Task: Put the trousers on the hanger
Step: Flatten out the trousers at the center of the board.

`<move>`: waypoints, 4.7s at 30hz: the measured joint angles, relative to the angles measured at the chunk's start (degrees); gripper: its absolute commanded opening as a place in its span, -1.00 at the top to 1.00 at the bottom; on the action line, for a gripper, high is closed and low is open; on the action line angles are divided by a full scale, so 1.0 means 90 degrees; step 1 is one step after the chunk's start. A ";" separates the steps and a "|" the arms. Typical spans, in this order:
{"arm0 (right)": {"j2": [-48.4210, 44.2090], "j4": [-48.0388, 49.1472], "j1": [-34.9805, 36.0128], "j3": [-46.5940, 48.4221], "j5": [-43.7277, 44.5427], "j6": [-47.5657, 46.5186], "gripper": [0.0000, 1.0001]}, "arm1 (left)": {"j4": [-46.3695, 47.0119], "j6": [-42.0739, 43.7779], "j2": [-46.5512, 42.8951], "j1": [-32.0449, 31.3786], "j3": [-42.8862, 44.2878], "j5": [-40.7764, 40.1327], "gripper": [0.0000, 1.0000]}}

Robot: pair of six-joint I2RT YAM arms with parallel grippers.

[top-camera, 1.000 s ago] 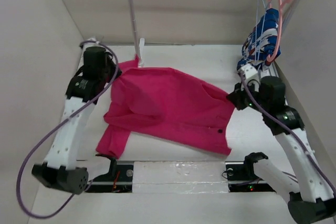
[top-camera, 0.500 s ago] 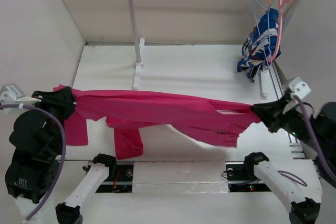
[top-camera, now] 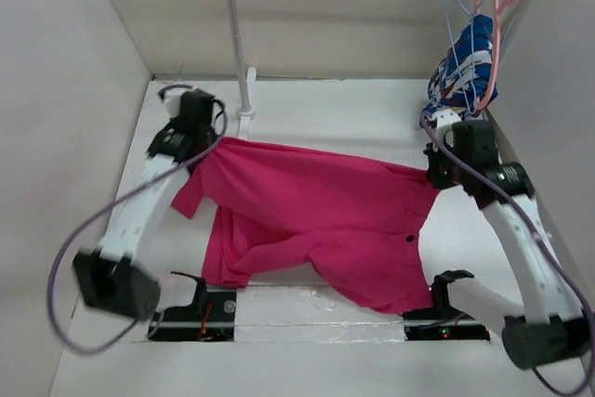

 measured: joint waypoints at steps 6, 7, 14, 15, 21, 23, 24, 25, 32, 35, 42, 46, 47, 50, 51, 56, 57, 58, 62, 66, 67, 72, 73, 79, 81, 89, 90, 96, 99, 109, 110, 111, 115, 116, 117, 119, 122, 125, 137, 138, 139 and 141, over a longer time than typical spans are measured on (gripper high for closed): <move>0.1649 0.1343 -0.1554 -0.0265 0.0437 0.0019 -0.41 | -0.0243 0.0308 0.3825 -0.0083 0.2217 -0.0124 -0.98; 0.1855 0.1416 -0.1571 -0.0019 0.0459 -0.0034 -0.46 | -0.0255 0.0323 0.4104 -0.0075 0.2579 -0.0170 -0.98; 0.0964 0.2079 0.0401 -0.0410 -0.0236 -0.0134 1.00 | 0.0338 0.0308 0.1659 0.0525 0.0146 -0.0078 -0.78; 0.0622 0.2186 0.0741 -0.0729 -0.0464 -0.0112 1.00 | 0.0517 0.0270 0.1275 0.0746 -0.0199 0.0087 -0.73; -0.0330 0.2256 0.2278 -0.2244 -0.1178 0.0148 0.38 | 0.1149 -0.0015 0.0597 0.2732 -0.1712 0.0906 -0.70; -0.0153 0.2210 0.2620 -0.2443 -0.1277 0.0194 0.07 | 0.1406 -0.0121 0.1304 0.2773 -0.1727 0.1285 -0.67; -0.0083 0.2188 0.2749 -0.2489 -0.1294 0.0216 0.03 | 0.1549 -0.0185 0.1705 0.2756 -0.1727 0.1467 -0.63; -0.0049 0.2178 0.2851 -0.2509 -0.1304 0.0238 0.01 | 0.1656 -0.0240 0.2016 0.2744 -0.1724 0.1598 -0.56; -0.0214 0.2239 0.3065 -0.2511 -0.1319 0.0532 -0.12 | 0.2035 -0.0641 0.3531 0.2686 -0.1188 0.1768 -0.05; -0.0323 0.2232 0.3070 -0.2514 -0.1209 0.0619 -0.12 | 0.2293 -0.0770 0.3842 0.2693 -0.0957 0.1620 0.50; -0.0236 0.2098 0.2198 -0.2509 -0.0746 0.0724 -0.40 | 0.2263 -0.0891 0.3968 0.2956 -0.0816 0.1370 1.00; 0.0294 0.2392 0.0287 -0.2574 -0.0760 0.0685 -0.50 | 0.1892 -0.0896 0.3398 0.3310 -0.0826 0.1251 1.00; 0.0461 0.2511 -0.0238 -0.2601 -0.0780 0.0675 -0.51 | 0.1860 -0.0894 0.3116 0.3359 -0.0833 0.1209 1.00; 0.0867 0.2888 -0.1445 -0.2698 -0.0894 0.0670 -0.53 | 0.1938 -0.0896 0.1962 0.3458 -0.0838 0.1144 1.00; 0.0971 0.3019 -0.1819 -0.2735 -0.0940 0.0665 -0.53 | 0.2004 -0.0901 0.1630 0.3456 -0.0835 0.1137 1.00; 0.1552 0.3570 -0.3194 -0.2761 -0.1183 0.0663 -0.58 | 0.2035 -0.0979 0.1171 0.3436 -0.0838 0.1049 1.00; 0.1763 0.3716 -0.3419 -0.2761 -0.1292 0.0663 -0.57 | 0.2006 -0.0981 0.1224 0.3439 -0.0862 0.1044 1.00; 0.2008 0.3847 -0.3633 -0.2766 -0.1389 0.0668 -0.57 | 0.1960 -0.0984 0.1265 0.3439 -0.0894 0.1047 1.00; 0.2829 0.4269 -0.4109 -0.2892 -0.1826 0.0692 -0.46 | 0.1785 -0.1008 0.1314 0.3436 -0.0916 0.1081 1.00; 0.3203 0.4886 -0.4160 -0.3009 -0.2535 0.0731 -0.18 | 0.1790 -0.1052 0.1307 0.3439 -0.0913 0.1144 1.00; 0.3322 0.5076 -0.4163 -0.3036 -0.2737 0.0787 0.13 | 0.1792 -0.1066 0.1302 0.3436 -0.0913 0.1163 1.00; 0.3611 0.5773 -0.4381 -0.3220 -0.3577 0.1144 1.00 | 0.1787 -0.1088 0.1277 0.3436 -0.0913 0.1219 1.00; 0.3599 0.5814 -0.4490 -0.3237 -0.3706 0.1219 1.00 | 0.1787 -0.1088 0.1275 0.3436 -0.0913 0.1222 1.00; 0.3213 0.5442 -0.5141 -0.2926 -0.3893 0.1506 1.00 | 0.1775 -0.1093 0.1219 0.3436 -0.0916 0.1226 1.00; 0.3109 0.5270 -0.5253 -0.2533 -0.3742 0.1598 1.00 | 0.1773 -0.1093 0.1207 0.3436 -0.0916 0.1248 1.00; 0.3623 0.4813 -0.4942 -0.0328 -0.2443 0.1668 -0.48 | 0.1685 -0.1166 0.1207 0.3432 -0.0911 0.1462 1.00; 0.3774 0.4711 -0.4826 -0.0058 -0.2331 0.1520 -0.49 | 0.1659 -0.1168 0.1207 0.3432 -0.0911 0.1479 1.00; 0.2990 0.4503 -0.4053 -0.1127 -0.2317 0.1020 -0.46 | 0.1382 -0.1178 0.0894 0.3429 -0.0911 0.1615 1.00; 0.1926 0.4099 -0.3349 -0.1853 -0.2324 0.0850 -0.45 | 0.0996 -0.1202 0.0503 0.3356 -0.0731 0.1622 1.00; 0.0279 0.3789 -0.1889 -0.2183 -0.2351 0.0413 -0.46 | -0.0126 -0.1501 -0.0969 0.2688 -0.0291 0.1239 1.00; 0.0444 0.3750 -0.1727 -0.2152 -0.2329 0.0347 -0.46 | -0.0109 -0.1503 -0.0891 0.2742 -0.0291 0.1222 1.00; 0.0634 0.3711 -0.1554 -0.2086 -0.2329 0.0291 -0.46 | -0.0036 -0.1506 -0.0784 0.2815 -0.0291 0.1226 1.00; 0.1440 0.3572 -0.0789 -0.1775 -0.2336 0.0095 -0.46 | 0.0437 -0.1554 0.0483 0.3038 0.0153 0.1205 1.00; 0.1545 0.3509 -0.0561 -0.1700 -0.2314 0.0056 -0.46 | 0.0493 -0.1552 0.1022 0.3055 0.0500 0.1195 1.00; 0.1596 0.3458 -0.0282 -0.1630 -0.2261 0.0032 -0.46 | 0.0605 -0.1542 0.1785 0.3062 0.1035 0.1224 0.98; 0.1562 0.3351 0.0301 -0.1496 -0.2159 0.0012 -0.47 | 0.0651 -0.1423 0.3225 0.3058 0.2142 0.1309 0.86; 0.1396 0.3276 0.1370 -0.1299 -0.1904 0.0090 -0.48 | 0.0539 -0.1081 0.5039 0.2975 0.3752 0.1326 -0.35; 0.1219 0.3220 0.2535 -0.1217 -0.1637 0.0253 -0.42 | 0.0350 -0.0826 0.5547 0.2851 0.3983 0.1365 -0.69; 0.1158 0.3026 0.3898 -0.1392 -0.1124 0.0491 0.95 | 0.0799 -0.1003 -0.0466 -0.1039 -0.1423 0.2302 0.97; 0.1149 0.2994 0.3798 -0.1392 -0.1112 0.0474 0.84 | 0.0680 -0.1236 -0.0753 -0.1549 -0.1778 0.2409 0.49; 0.1127 0.2939 0.3643 -0.1394 -0.1112 0.0461 0.54 | 0.0517 -0.1464 -0.0930 -0.1950 -0.2084 0.2475 0.28; 0.1008 0.2829 0.3223 -0.1426 -0.1139 0.0393 0.19 | 0.0197 -0.2047 -0.1117 -0.2659 -0.2594 0.2606 -0.11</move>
